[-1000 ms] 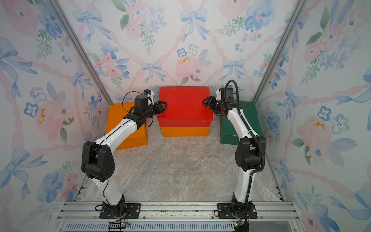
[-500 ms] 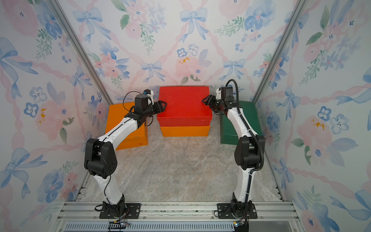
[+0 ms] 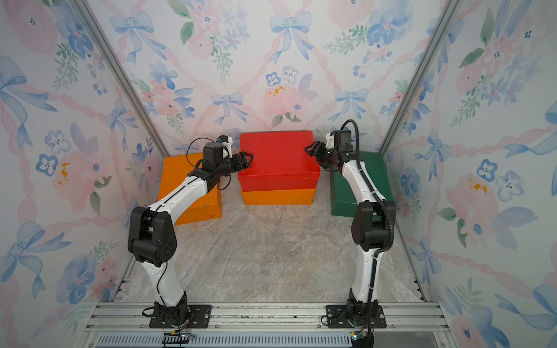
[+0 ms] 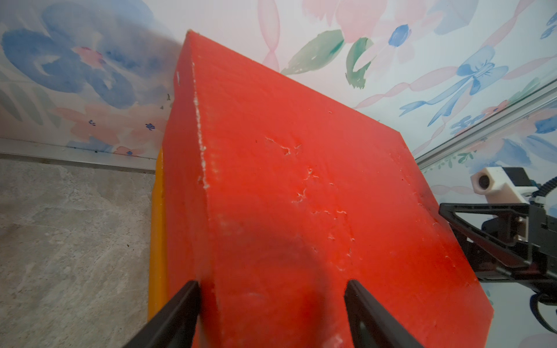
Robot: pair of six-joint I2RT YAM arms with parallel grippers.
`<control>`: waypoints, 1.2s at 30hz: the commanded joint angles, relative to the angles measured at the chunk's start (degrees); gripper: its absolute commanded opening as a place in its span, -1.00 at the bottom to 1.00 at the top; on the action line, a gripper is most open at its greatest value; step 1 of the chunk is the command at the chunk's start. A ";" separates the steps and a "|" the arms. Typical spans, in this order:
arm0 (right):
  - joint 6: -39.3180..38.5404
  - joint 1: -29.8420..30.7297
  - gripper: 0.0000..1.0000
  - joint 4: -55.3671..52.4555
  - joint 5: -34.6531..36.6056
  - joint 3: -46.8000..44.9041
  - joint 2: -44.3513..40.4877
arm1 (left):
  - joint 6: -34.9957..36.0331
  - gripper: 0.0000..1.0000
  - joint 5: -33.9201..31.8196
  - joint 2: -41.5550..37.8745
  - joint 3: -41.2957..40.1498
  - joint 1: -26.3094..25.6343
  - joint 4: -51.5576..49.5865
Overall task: Stack the shoeboxes
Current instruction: Place the shoebox at the shoebox.
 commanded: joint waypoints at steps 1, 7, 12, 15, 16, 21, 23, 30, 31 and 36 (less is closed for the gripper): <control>1.79 2.14 0.42 1.41 -8.65 2.55 0.90 | -0.43 0.62 7.34 1.18 2.80 -1.27 3.72; 1.98 1.80 0.47 1.16 -8.41 3.49 1.86 | -0.43 0.70 7.61 2.88 4.98 -0.69 3.67; 1.45 1.33 0.89 -0.26 -6.89 4.57 2.45 | -0.43 0.76 8.35 4.56 6.80 -0.24 3.69; 1.65 0.99 0.94 -0.18 -6.73 4.48 2.42 | -0.56 0.81 8.57 5.05 7.00 -0.11 3.70; 1.64 0.90 0.95 -0.18 -6.63 4.31 2.33 | -0.53 0.83 8.56 5.19 6.91 -0.12 3.72; 1.92 0.44 0.98 0.26 -6.19 3.44 1.88 | -0.37 0.96 7.63 4.96 6.04 0.14 3.48; 1.84 0.35 0.99 0.13 -6.25 3.38 1.83 | -0.43 0.96 7.32 4.85 5.78 0.53 3.49; 0.80 -0.34 0.94 -0.86 -4.92 2.64 1.27 | -0.99 0.96 6.24 4.60 5.73 1.59 3.47; 0.88 -0.50 0.94 -0.95 -4.62 2.64 1.26 | -1.09 0.96 6.20 4.61 5.76 1.64 3.53; -0.07 -1.13 0.94 -2.77 -3.06 3.29 1.73 | -1.22 0.96 6.37 4.41 6.40 2.40 3.46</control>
